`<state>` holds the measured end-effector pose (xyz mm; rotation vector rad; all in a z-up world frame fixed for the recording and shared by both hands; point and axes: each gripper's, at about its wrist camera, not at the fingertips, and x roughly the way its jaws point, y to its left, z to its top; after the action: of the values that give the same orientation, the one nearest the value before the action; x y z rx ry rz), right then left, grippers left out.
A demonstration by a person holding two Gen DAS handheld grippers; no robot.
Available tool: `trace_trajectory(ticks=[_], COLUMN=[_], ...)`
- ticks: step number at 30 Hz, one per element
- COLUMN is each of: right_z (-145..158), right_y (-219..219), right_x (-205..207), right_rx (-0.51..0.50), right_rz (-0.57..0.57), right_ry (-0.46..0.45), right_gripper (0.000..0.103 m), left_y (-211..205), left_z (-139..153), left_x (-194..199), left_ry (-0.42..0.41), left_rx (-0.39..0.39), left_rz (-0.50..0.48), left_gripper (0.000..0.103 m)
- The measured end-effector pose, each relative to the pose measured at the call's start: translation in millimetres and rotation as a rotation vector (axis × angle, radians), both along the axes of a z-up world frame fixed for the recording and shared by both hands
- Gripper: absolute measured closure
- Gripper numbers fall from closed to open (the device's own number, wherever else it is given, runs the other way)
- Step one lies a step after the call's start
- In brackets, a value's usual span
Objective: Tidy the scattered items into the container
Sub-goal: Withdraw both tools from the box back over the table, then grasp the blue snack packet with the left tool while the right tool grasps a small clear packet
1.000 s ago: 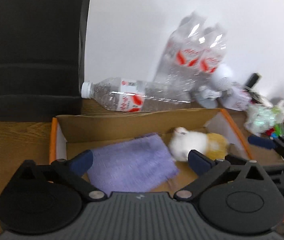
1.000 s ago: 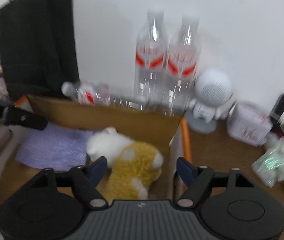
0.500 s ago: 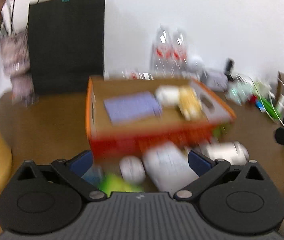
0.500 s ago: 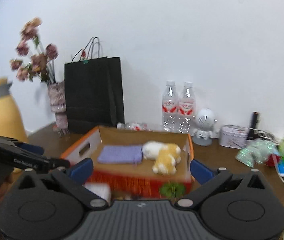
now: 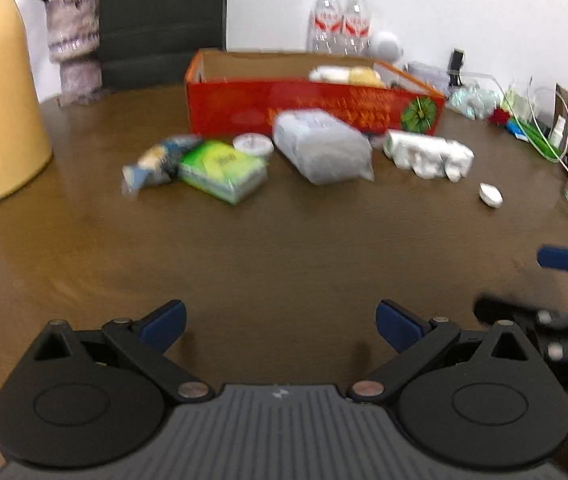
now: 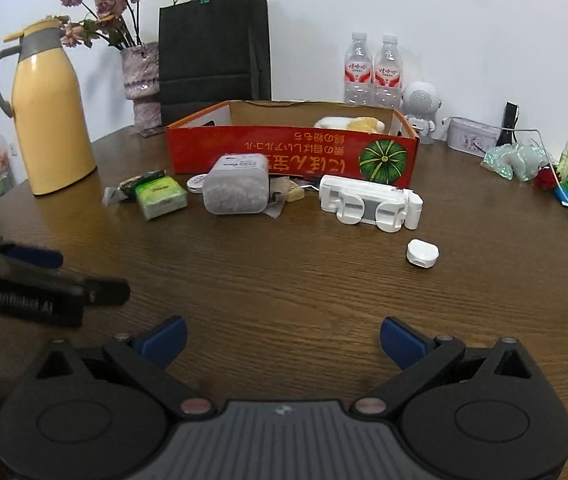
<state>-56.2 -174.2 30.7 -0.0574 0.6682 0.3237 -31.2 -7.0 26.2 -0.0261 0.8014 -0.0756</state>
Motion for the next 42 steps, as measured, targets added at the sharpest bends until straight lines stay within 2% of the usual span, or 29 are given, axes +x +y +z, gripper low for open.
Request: trace_trajectory(ticks=[4, 7, 9, 15, 21, 25, 27, 29, 32, 34, 35, 36, 38, 39, 40, 41, 42], right_z=[-5, -10, -11, -9, -13, -17, -20, -21, -17, -10, -5, -2, 2, 3, 4, 5, 6], right_y=[-13, -18, -20, -27, -29, -21, -20, -19, -17, -19, -19, -17, -9, -3, 2, 7, 11], right_x=[21, 30, 33, 35, 39, 39, 36, 35, 44, 53, 58, 64, 81, 90, 100, 110, 120], right_rx=[0.084, 0.119, 0.111, 0.055, 0.008, -0.052, -0.048, -0.045, -0.043, 0.014, 0.044, 0.058, 0.043, 0.024, 0.011, 0.008, 0.014], right_rz=[0.013, 0.036, 0.053, 0.054, -0.005, -0.028, -0.045, -0.056, -0.071, -0.081, -0.073, -0.061, -0.036, -0.035, -0.036, -0.036, -0.035], right_ry=[0.101, 0.122, 0.124, 0.137, 0.103, 0.079, 0.049, 0.036, 0.064, 0.070, 0.066, 0.060, 0.040, 0.033, 0.026, 0.020, 0.015], right_gripper=[0.000, 0.000, 0.000, 0.000, 0.000, 0.000, 0.000, 0.000, 0.001, 0.018, 0.033, 0.040, 0.046, 0.055, 0.059, 0.064, 0.065], left_y=[-12, -19, -25, -38, -38, -36, -33, -27, -1, 23, 37, 51, 74, 84, 91, 97, 102], left_z=[-2, -2, -3, -3, -5, -5, -5, -5, 4, 12, 14, 16, 19, 20, 22, 24, 25], left_x=[-7, -13, -12, -10, -5, 10, 19, 28, 43, 53, 62, 72, 89, 97, 104, 112, 119], left_ry=[0.034, 0.038, 0.068, 0.069, 0.047, 0.041, 0.038, 0.027, -0.021, -0.089, -0.102, -0.099, -0.113, -0.126, -0.138, -0.150, -0.158], left_rx=[0.037, 0.045, 0.061, 0.066, 0.059, 0.061, 0.064, 0.068, 0.095, 0.131, 0.145, 0.140, 0.081, 0.044, 0.017, -0.013, -0.037], left_rz=[0.076, 0.144, 0.175, 0.198, 0.151, 0.085, 0.052, 0.021, -0.026, -0.004, 0.028, 0.049, 0.047, 0.040, 0.037, 0.041, 0.043], left_gripper=[0.000, 0.000, 0.000, 0.000, 0.000, 0.000, 0.000, 0.000, 0.000, 0.000, 0.000, 0.000, 0.000, 0.001, 0.003, 0.009, 0.018])
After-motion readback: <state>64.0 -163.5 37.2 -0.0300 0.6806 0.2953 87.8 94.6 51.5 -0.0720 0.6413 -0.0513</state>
